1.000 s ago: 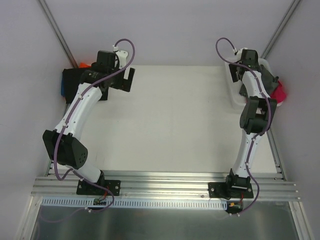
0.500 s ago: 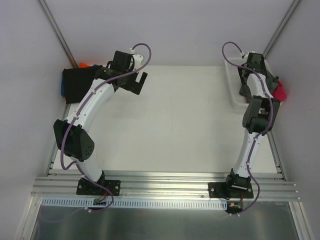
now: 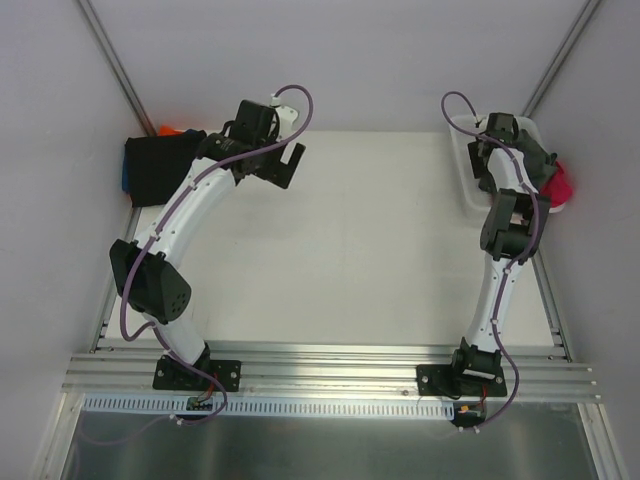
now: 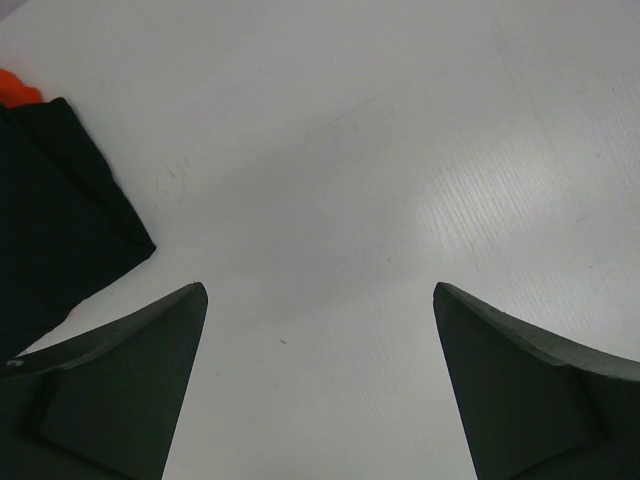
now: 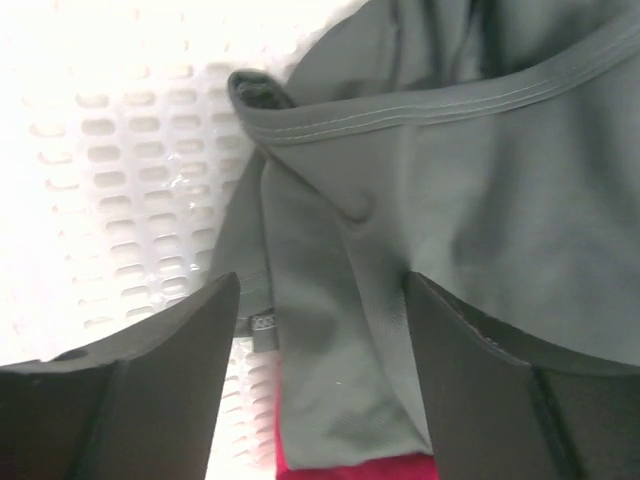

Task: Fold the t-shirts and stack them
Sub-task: Grab the tshirt from the pile

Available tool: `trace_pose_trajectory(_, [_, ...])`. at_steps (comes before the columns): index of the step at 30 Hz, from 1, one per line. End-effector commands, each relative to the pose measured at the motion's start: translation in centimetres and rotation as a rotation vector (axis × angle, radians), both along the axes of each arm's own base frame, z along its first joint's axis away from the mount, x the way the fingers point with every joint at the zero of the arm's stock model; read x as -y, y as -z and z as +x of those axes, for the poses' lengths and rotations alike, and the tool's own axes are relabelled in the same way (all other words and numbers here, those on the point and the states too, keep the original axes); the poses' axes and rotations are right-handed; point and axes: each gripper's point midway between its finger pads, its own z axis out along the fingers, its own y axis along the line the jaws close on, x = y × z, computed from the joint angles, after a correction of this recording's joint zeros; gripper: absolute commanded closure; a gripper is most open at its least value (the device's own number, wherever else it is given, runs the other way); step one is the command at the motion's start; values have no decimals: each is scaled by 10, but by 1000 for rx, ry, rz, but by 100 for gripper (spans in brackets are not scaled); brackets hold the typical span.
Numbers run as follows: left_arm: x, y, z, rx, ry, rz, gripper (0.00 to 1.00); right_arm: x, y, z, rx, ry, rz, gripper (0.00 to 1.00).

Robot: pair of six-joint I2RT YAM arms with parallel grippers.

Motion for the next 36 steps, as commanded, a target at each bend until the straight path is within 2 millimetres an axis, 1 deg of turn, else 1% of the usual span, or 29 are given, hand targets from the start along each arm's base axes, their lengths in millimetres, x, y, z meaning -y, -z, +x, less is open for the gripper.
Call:
trace_pose_trajectory(1, [4, -15, 2, 32, -8, -3, 2, -5, -8, 4, 19, -1, 33, 30])
trace_pose_trajectory(5, [8, -12, 2, 25, -4, -2, 2, -4, -2, 5, 10, 1, 25, 34])
trace_pose_trajectory(9, [13, -10, 2, 19, 2, -3, 2, 5, -5, 6, 21, 23, -19, 36])
trace_pose_trajectory(11, [13, -9, 3, 20, -2, -3, 2, 9, -10, 9, 40, 32, -41, 38])
trace_pose_trajectory(14, [13, -8, 3, 18, -4, -2, 2, 18, -16, 12, 61, 51, -87, 48])
trace_pose_trajectory(15, [13, -8, 3, 15, -5, -2, 2, 22, -18, 12, 64, 60, -102, 56])
trace_pose_trajectory(17, [14, -7, 3, 14, -5, -2, 2, 25, -22, 14, 75, 62, -123, 66])
trace_pose_trajectory(19, [14, -5, 4, 10, -7, -3, 2, 28, -24, 15, 84, 74, -136, 83])
trace_pose_trajectory(20, [15, -6, 4, 10, -8, -7, 2, 29, -25, 15, 83, 75, -142, 96])
trace_pose_trajectory(21, [15, -4, 5, 8, -6, -4, 2, 30, -25, 14, 84, 80, -143, 99])
trace_pose_trajectory(24, [17, -3, 5, 5, -6, -5, 1, 29, -24, 11, 81, 89, -135, 99])
trace_pose_trajectory(27, [18, -2, 6, 2, -6, -7, 1, 24, -35, 5, 93, 101, -110, 99])
trace_pose_trajectory(28, [18, -1, 6, 1, -8, -2, 1, 20, -53, 4, 123, 104, -99, 99])
trace_pose_trajectory(29, [18, -1, 6, 1, -8, -2, 1, 15, -67, 3, 146, 101, -81, 99])
trace_pose_trajectory(30, [17, -1, 6, 2, -10, 0, 1, 6, -79, 1, 162, 89, -66, 99])
trace_pose_trajectory(31, [17, 0, 7, 2, -18, -3, 1, -2, -114, -1, 235, 92, -38, 99])
trace_pose_trajectory(32, [15, 0, 8, 2, -26, 2, 1, -10, -131, -3, 265, 78, -16, 99])
trace_pose_trajectory(33, [15, 0, 10, 5, -28, 3, 1, -30, -146, -2, 293, 31, 31, 99])
trace_pose_trajectory(34, [12, 1, 13, 6, -38, 5, 1, -42, -165, -4, 331, 11, 60, 99])
trace_pose_trajectory(35, [8, 0, 15, 8, -51, 8, 1, -58, -196, -8, 386, -39, 90, 99])
trace_pose_trajectory(36, [7, -1, 19, 12, -55, 5, 1, -81, -215, -11, 413, -90, 106, 99])
